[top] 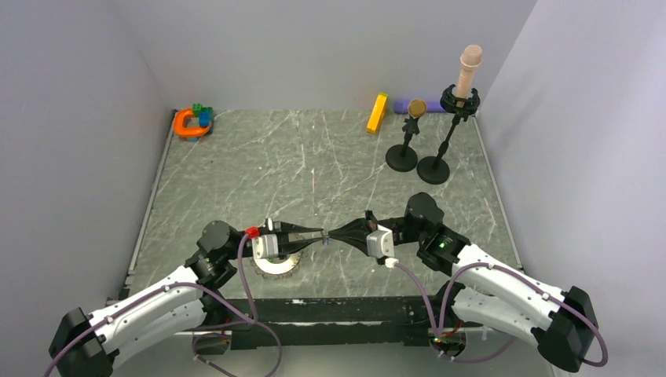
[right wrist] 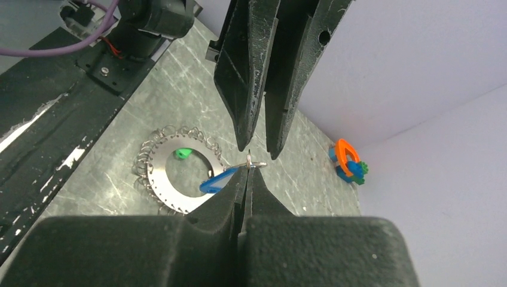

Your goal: Put the keys on the keyring

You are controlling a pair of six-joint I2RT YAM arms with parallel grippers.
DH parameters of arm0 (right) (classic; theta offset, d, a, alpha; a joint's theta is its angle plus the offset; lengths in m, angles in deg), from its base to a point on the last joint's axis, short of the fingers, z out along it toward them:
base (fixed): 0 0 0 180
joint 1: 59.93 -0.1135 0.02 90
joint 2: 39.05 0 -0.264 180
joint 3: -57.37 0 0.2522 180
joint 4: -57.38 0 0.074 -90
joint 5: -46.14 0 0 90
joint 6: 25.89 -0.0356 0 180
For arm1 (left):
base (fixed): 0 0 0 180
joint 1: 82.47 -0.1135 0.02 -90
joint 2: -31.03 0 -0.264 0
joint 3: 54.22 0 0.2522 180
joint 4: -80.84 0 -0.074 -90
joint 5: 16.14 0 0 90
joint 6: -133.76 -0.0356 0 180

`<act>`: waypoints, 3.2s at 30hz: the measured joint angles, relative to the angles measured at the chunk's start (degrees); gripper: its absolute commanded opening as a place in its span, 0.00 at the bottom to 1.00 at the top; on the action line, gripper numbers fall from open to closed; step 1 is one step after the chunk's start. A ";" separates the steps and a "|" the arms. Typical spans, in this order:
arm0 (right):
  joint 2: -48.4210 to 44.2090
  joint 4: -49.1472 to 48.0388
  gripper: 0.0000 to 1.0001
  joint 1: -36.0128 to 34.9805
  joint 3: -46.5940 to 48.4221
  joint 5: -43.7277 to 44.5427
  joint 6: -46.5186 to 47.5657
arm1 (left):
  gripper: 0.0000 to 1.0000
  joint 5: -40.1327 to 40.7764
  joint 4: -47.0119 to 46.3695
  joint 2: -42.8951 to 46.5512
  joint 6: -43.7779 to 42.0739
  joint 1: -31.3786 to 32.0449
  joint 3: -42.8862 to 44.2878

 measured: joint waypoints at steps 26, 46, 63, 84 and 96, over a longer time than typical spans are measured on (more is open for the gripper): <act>1.25 -2.40 0.00 0.00 0.02 1.46 -9.86 | 0.16 -1.11 4.42 -2.51 -2.08 1.36 3.15; 1.55 -3.43 0.00 0.00 0.02 1.97 -11.50 | 0.00 1.49 9.05 -0.28 -3.78 1.42 3.50; 1.60 1.53 0.29 0.00 3.28 4.00 -12.90 | 0.00 7.58 32.24 -3.34 -5.97 1.60 15.93; 5.46 3.41 0.22 -0.02 3.89 5.40 -15.47 | 0.00 11.39 44.30 -5.57 -9.29 3.41 20.90; 6.49 2.75 0.19 -0.02 3.89 5.29 -17.51 | 0.00 11.47 44.15 -6.40 -9.27 3.80 20.90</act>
